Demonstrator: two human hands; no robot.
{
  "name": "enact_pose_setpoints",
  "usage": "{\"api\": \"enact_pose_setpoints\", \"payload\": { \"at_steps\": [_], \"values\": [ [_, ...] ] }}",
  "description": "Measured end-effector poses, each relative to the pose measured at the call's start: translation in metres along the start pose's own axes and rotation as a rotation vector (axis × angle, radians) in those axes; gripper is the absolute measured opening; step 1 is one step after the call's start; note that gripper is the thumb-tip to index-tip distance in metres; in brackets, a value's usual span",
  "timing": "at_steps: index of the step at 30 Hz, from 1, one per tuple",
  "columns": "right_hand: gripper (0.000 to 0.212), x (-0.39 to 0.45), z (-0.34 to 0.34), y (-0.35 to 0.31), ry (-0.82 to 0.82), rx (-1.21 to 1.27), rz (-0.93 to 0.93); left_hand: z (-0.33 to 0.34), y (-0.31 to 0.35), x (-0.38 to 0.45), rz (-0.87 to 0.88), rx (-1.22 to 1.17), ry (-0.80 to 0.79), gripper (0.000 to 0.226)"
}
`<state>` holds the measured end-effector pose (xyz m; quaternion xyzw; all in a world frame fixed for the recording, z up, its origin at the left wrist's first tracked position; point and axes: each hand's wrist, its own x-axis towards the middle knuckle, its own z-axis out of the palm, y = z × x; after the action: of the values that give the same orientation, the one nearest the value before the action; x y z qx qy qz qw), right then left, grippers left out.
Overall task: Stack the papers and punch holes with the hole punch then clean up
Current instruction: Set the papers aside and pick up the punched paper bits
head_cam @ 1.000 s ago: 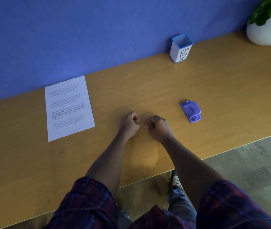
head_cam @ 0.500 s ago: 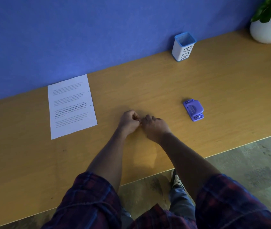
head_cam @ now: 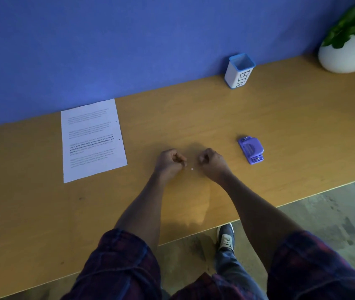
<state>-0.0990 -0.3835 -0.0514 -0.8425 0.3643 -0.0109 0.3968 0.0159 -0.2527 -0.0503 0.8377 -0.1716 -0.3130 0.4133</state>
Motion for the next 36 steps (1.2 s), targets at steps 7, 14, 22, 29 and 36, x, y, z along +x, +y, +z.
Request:
{"api": "enact_pose_setpoints", "payload": {
  "at_steps": [7, 14, 22, 29, 36],
  "values": [
    [0.016, -0.011, 0.007, 0.007, -0.053, -0.058, -0.180, 0.000, -0.002, 0.003, 0.001, -0.019, -0.014, 0.015],
    [0.018, -0.013, 0.007, 0.002, -0.079, -0.185, -0.265, -0.001, 0.000, 0.007, 0.004, 0.039, -0.037, 0.012],
    [0.019, -0.019, 0.015, 0.001, -0.052, -0.343, -0.321, -0.002, 0.003, 0.007, -0.034, 0.076, -0.064, 0.015],
    [0.044, -0.017, 0.026, -0.005, -0.139, -0.599, -0.338, 0.000, 0.002, 0.008, -0.048, 0.077, -0.056, 0.011],
    [0.043, -0.024, 0.036, -0.018, -0.055, -0.759, -0.367, 0.003, 0.006, 0.002, -0.039, 0.105, -0.030, 0.020]
  ]
}}
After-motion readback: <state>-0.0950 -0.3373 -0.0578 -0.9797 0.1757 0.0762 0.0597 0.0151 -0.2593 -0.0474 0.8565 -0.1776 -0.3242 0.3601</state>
